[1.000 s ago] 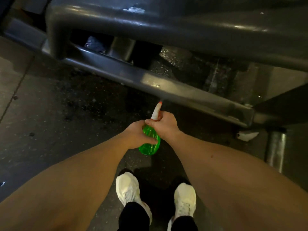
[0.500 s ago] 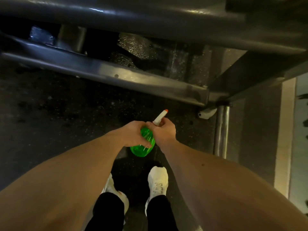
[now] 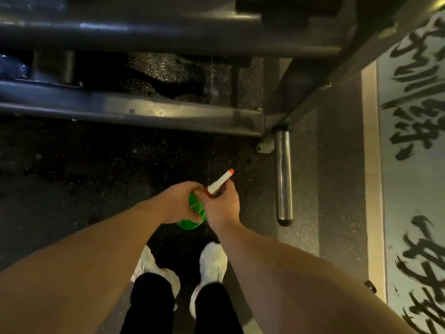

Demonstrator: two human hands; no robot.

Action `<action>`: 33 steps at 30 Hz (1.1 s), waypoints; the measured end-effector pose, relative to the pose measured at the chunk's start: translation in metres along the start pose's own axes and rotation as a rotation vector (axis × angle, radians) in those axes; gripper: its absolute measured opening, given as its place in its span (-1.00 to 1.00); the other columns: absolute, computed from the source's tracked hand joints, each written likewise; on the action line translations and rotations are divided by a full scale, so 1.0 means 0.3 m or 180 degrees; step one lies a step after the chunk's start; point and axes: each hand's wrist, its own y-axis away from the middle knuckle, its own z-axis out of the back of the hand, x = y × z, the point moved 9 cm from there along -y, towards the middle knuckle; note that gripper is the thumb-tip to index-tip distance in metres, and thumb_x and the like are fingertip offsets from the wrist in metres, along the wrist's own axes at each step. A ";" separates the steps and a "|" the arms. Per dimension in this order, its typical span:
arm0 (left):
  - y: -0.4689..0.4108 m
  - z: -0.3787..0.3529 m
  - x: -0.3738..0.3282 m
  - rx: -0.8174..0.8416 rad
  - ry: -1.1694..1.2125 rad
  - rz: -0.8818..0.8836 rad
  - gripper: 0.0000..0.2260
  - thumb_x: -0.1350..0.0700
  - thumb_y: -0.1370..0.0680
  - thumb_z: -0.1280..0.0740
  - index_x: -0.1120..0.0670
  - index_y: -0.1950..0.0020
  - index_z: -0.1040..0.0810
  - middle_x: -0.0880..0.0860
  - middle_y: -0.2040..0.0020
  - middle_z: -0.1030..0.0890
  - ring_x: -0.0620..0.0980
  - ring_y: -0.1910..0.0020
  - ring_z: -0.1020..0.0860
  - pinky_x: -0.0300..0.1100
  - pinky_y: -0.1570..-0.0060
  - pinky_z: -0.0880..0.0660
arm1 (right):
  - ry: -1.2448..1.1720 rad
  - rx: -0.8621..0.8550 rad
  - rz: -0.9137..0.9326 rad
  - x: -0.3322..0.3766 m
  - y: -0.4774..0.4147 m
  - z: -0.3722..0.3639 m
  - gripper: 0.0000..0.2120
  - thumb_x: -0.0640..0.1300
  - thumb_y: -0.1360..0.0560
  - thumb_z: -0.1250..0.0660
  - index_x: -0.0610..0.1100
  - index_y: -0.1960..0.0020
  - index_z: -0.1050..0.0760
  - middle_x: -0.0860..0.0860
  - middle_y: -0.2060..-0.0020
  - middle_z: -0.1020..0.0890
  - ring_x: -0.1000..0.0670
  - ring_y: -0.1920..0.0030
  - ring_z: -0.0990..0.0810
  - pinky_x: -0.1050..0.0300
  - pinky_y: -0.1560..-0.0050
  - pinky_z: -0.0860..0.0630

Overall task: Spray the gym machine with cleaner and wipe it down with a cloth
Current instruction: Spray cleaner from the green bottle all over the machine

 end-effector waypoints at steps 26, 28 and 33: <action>0.044 -0.338 -0.070 0.0231 0.0172 -0.0012 -0.33 0.05 -0.31 -0.64 -0.37 -0.30 -0.46 -0.22 -0.21 -0.54 -0.06 -0.28 -0.53 0.12 -0.30 -0.54 | 0.0514 -0.0368 -0.0109 -0.222 0.126 0.228 -0.45 -0.01 -0.37 -0.64 0.00 -0.28 -0.49 0.03 -0.12 -0.60 0.04 -0.06 -0.63 0.24 0.03 -0.56; 0.045 -0.309 -0.098 0.0129 0.0230 -0.0069 -0.35 0.03 -0.29 -0.64 -0.39 -0.25 -0.47 -0.21 -0.18 -0.56 -0.06 -0.24 -0.55 0.11 -0.27 -0.56 | 0.0472 -0.0349 -0.0027 -0.185 0.119 0.229 -0.39 -0.02 -0.36 -0.64 0.01 -0.32 -0.47 0.02 -0.14 -0.58 0.03 -0.07 -0.63 0.19 -0.02 -0.60; 0.095 -0.228 -0.160 -0.0106 0.0281 -0.0152 -0.36 0.00 -0.27 -0.65 -0.39 -0.23 -0.48 -0.22 -0.16 -0.58 -0.07 -0.21 -0.56 0.08 -0.26 -0.57 | 0.0569 -0.0233 0.0076 -0.068 0.140 0.233 -0.48 -0.04 -0.40 -0.62 -0.01 -0.27 -0.49 0.01 -0.13 -0.59 0.02 -0.07 -0.64 0.09 -0.10 -0.64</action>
